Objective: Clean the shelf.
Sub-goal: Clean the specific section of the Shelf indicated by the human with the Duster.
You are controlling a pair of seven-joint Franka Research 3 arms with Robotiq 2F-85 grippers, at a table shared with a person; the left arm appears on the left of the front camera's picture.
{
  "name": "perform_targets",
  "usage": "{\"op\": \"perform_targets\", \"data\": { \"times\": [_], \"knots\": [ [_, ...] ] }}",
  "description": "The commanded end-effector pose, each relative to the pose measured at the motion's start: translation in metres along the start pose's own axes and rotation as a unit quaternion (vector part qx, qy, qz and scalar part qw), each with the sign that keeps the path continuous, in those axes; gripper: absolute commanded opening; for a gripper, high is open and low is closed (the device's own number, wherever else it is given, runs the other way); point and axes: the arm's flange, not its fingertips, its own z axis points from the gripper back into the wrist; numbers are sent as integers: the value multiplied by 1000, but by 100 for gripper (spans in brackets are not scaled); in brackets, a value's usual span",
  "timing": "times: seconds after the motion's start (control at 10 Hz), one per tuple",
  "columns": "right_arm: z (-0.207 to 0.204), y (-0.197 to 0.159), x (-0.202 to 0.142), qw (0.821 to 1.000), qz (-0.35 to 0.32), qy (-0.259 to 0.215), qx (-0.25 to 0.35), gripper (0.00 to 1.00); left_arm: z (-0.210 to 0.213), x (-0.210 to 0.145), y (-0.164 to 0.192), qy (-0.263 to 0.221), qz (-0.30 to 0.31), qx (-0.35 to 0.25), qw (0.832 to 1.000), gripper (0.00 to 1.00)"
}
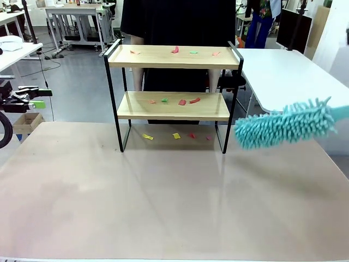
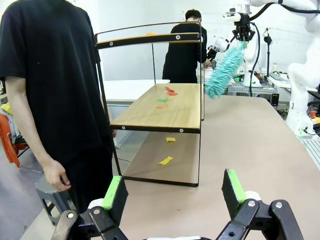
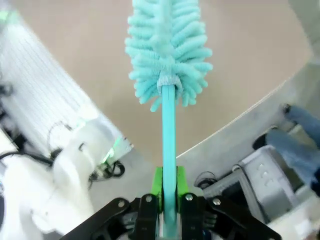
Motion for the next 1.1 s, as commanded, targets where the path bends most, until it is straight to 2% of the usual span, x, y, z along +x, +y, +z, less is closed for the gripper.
{"op": "perform_targets", "data": {
  "times": [0.0,0.2,0.3,0.5,1.0],
  "knots": [
    [-16,17,7,991,127,45,22,13,0,1,-1,1,-1,1,1000,100],
    [-31,41,17,975,209,58,40,13,0,1,-1,1,-1,1,1000,100],
    [-39,47,20,971,228,65,45,13,0,1,-1,1,-1,1,1000,100],
    [-53,50,29,971,222,57,70,13,0,1,-1,1,-1,1,1000,100],
    [-44,51,32,972,219,59,62,13,0,1,-1,1,-1,1,1000,100]
  ]
}}
